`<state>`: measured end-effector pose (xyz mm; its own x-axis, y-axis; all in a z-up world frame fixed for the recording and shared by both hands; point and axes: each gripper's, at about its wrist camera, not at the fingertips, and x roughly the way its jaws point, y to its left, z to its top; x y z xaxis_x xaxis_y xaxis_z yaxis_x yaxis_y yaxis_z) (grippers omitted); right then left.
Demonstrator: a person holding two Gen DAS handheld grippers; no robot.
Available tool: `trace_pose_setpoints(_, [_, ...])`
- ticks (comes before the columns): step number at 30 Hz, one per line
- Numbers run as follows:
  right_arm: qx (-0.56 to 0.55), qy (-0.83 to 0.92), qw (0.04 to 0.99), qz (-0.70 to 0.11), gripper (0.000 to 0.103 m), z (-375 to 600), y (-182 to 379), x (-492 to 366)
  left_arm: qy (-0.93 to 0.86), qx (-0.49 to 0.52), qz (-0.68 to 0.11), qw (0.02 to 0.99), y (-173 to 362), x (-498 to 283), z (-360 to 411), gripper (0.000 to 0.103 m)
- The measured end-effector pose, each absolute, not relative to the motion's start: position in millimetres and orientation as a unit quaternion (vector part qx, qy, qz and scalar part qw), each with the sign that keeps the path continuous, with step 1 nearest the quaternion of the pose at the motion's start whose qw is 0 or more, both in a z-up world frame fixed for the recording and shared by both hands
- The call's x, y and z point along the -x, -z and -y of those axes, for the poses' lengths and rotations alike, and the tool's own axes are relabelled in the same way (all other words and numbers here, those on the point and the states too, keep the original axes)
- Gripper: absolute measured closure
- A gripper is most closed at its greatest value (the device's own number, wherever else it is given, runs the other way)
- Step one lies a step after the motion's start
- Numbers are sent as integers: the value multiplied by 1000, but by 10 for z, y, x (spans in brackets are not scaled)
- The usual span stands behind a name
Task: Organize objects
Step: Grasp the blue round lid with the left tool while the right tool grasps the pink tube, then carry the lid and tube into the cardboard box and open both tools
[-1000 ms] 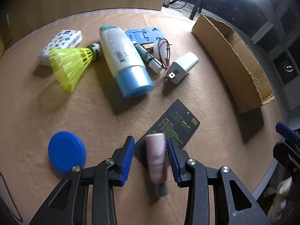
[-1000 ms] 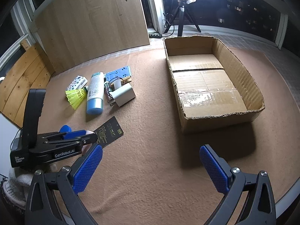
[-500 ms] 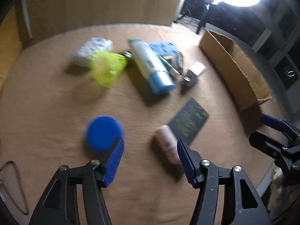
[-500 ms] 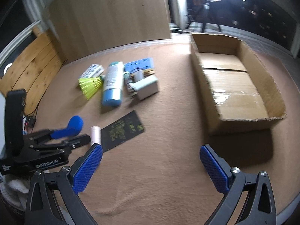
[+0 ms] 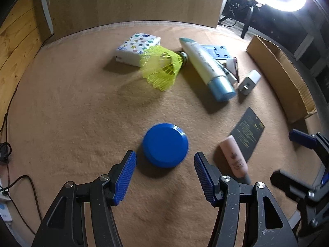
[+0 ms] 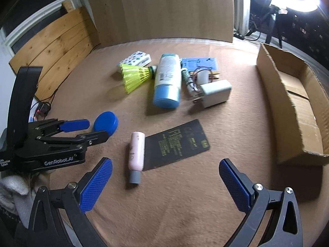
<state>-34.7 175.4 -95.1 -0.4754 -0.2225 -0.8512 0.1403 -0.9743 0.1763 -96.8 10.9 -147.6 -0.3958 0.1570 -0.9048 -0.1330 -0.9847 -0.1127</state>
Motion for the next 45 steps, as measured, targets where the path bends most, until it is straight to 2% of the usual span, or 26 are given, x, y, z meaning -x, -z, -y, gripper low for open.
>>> trace_pose_setpoints(4, [-513,851,109,43,4,-1672,1015,420,-833,546,12,86,1558,1052,-103,40])
trace_pose_setpoints(6, [-516,848,111,41,12,-1640,1034,444,-834,545,13,89,1571,1068,-103,40])
trace_pose_setpoints(8, [-520,846,112,34,15,-1605,1051,464,-833,545,10,92,1583,1074,-108,40])
trace_pose_setpoints(13, [-519,847,115,20,16,-1483,1067,489,-832,545,10,98,1602,1072,-90,41])
trace_pose_setpoints(17, [-525,843,116,0,28,-1388,1132,539,-832,545,19,101,1602,1091,-72,41])
trace_pose_setpoints(22, [-531,839,114,-17,33,-1313,1193,574,-833,543,20,104,1600,1110,-92,41])
trace_pose_setpoints(24, [-537,836,112,-28,45,-1283,1227,589,-833,542,21,106,1603,1129,-102,41])
trace_pose_setpoints(29, [-537,835,105,-59,55,-1221,1267,595,-838,537,11,98,1607,1121,-127,49])
trace_pose_setpoints(36, [-533,836,108,-68,84,-1228,1252,605,-837,539,23,91,1604,1096,-96,49])
trace_pose_setpoints(45, [-519,846,125,-22,85,-1435,1096,513,-837,540,45,71,1555,988,12,49])
